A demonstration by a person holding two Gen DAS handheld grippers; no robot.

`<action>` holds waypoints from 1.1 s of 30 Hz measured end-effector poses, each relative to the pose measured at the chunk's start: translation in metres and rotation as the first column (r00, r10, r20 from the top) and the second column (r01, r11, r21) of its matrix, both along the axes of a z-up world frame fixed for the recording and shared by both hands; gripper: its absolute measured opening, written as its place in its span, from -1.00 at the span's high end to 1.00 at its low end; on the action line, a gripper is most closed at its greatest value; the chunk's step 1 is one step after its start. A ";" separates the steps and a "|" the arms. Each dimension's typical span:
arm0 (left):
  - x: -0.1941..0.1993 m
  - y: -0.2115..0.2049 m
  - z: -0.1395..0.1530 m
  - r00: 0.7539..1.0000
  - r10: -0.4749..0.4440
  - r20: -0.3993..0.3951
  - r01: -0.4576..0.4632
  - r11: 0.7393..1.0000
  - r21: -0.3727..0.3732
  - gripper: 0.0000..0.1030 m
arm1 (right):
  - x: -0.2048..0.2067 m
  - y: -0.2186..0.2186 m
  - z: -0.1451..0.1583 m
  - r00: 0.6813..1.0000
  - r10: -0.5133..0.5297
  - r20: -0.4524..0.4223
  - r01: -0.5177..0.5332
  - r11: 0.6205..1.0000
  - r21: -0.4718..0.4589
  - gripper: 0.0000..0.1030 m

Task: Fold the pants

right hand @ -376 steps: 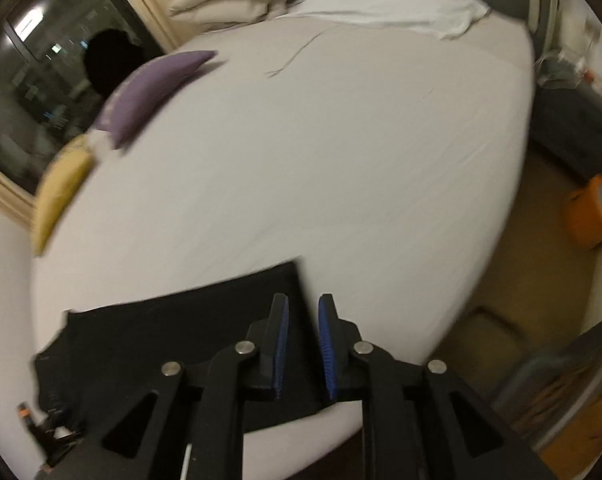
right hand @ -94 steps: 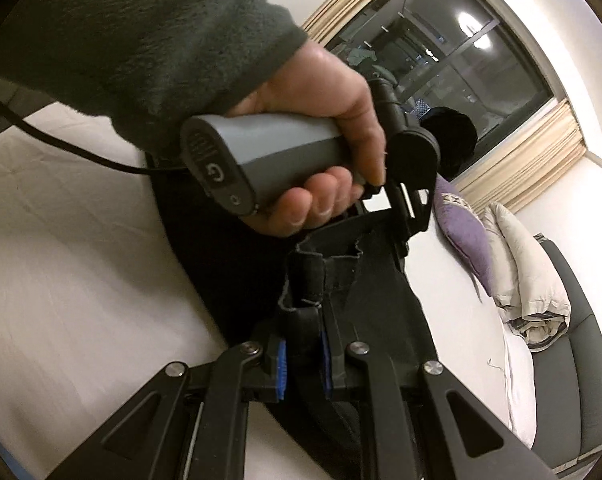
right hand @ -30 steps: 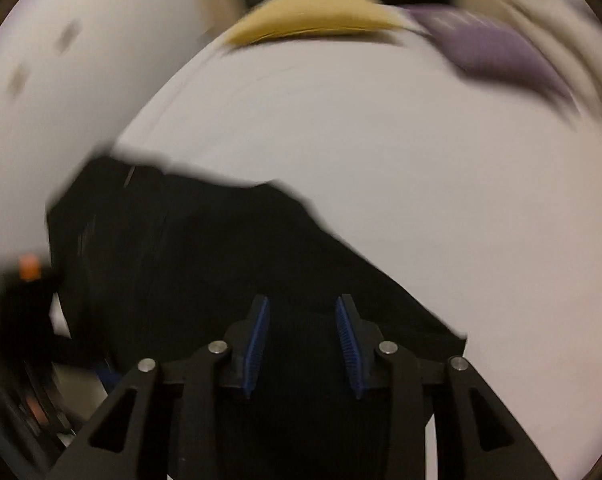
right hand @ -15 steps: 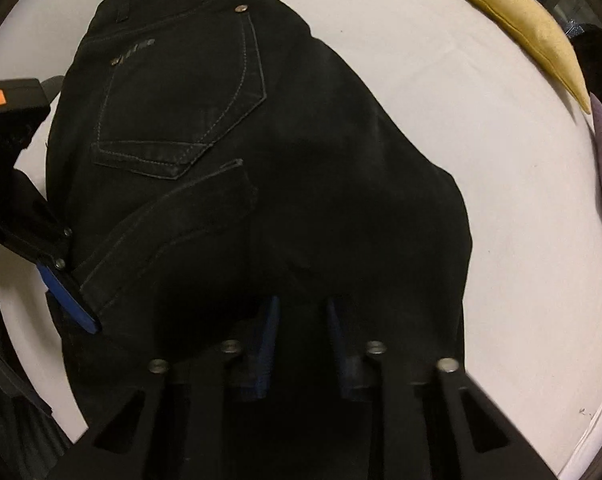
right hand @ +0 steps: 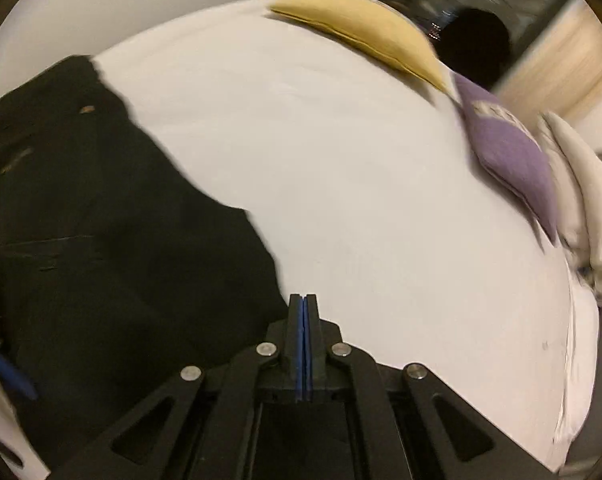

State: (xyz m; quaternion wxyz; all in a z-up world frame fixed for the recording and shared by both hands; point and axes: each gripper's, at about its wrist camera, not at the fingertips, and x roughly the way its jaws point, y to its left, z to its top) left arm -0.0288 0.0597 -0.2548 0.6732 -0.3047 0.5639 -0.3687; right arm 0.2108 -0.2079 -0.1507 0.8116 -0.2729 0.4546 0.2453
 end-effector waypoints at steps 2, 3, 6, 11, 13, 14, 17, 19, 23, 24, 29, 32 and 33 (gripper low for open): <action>-0.003 -0.004 0.008 1.000 -0.012 0.029 0.011 1.000 0.023 -0.22 | -0.009 -0.018 0.021 0.997 -0.007 -0.070 0.022 0.978 0.206 0.99; -0.003 -0.009 0.010 0.999 -0.019 0.035 0.017 0.999 0.038 -0.22 | -0.021 -0.028 0.032 0.997 0.000 -0.076 0.021 0.960 0.278 1.00; -0.006 0.005 0.003 0.999 -0.019 0.029 0.019 1.000 0.017 -0.22 | -0.063 -0.043 0.040 0.992 0.014 -0.127 0.044 0.898 0.438 0.99; -0.012 0.012 0.002 0.997 -0.035 0.071 0.036 0.999 0.001 -0.22 | -0.107 -0.085 -0.049 0.943 -0.154 -0.296 0.247 0.919 0.307 1.00; -0.015 0.027 0.000 0.997 -0.031 0.068 0.033 0.999 -0.021 -0.20 | -0.120 -0.123 -0.052 0.903 -0.261 -0.341 0.396 0.815 0.423 1.00; -0.014 0.029 -0.003 0.998 -0.024 0.064 0.026 0.999 -0.025 -0.20 | -0.126 -0.137 -0.043 0.877 -0.335 -0.345 0.467 0.762 0.448 1.00; -0.017 0.030 -0.002 0.997 -0.018 0.071 0.018 1.000 -0.003 -0.20 | -0.153 -0.144 -0.005 0.902 -0.298 -0.312 0.432 0.619 0.657 0.88; -0.018 0.033 0.003 0.997 -0.015 0.076 0.015 1.000 0.002 -0.20 | -0.160 -0.131 0.002 0.925 -0.251 -0.285 0.380 0.626 0.681 0.45; -0.024 0.037 0.011 0.996 0.016 0.082 -0.018 1.000 0.017 -0.21 | -0.150 -0.108 -0.061 0.880 -0.309 -0.360 0.453 0.774 0.442 -0.10; -0.026 0.038 0.016 0.996 0.024 0.089 -0.027 0.999 0.035 -0.21 | -0.148 -0.107 -0.053 0.879 -0.337 -0.336 0.464 0.768 0.442 0.13; -0.049 0.091 0.042 0.981 0.139 0.136 -0.138 0.990 -0.018 -0.22 | -0.158 -0.105 0.017 0.924 -0.274 -0.267 0.383 0.640 0.667 0.12; -0.062 0.123 0.048 0.967 0.211 0.142 -0.208 0.978 -0.035 -0.22 | -0.153 -0.072 0.016 0.950 -0.161 -0.267 0.305 0.659 0.687 -0.01; -0.070 0.135 0.048 0.961 0.238 0.142 -0.234 0.971 -0.045 -0.22 | -0.145 -0.057 0.007 0.949 -0.135 -0.285 0.298 0.679 0.671 -0.13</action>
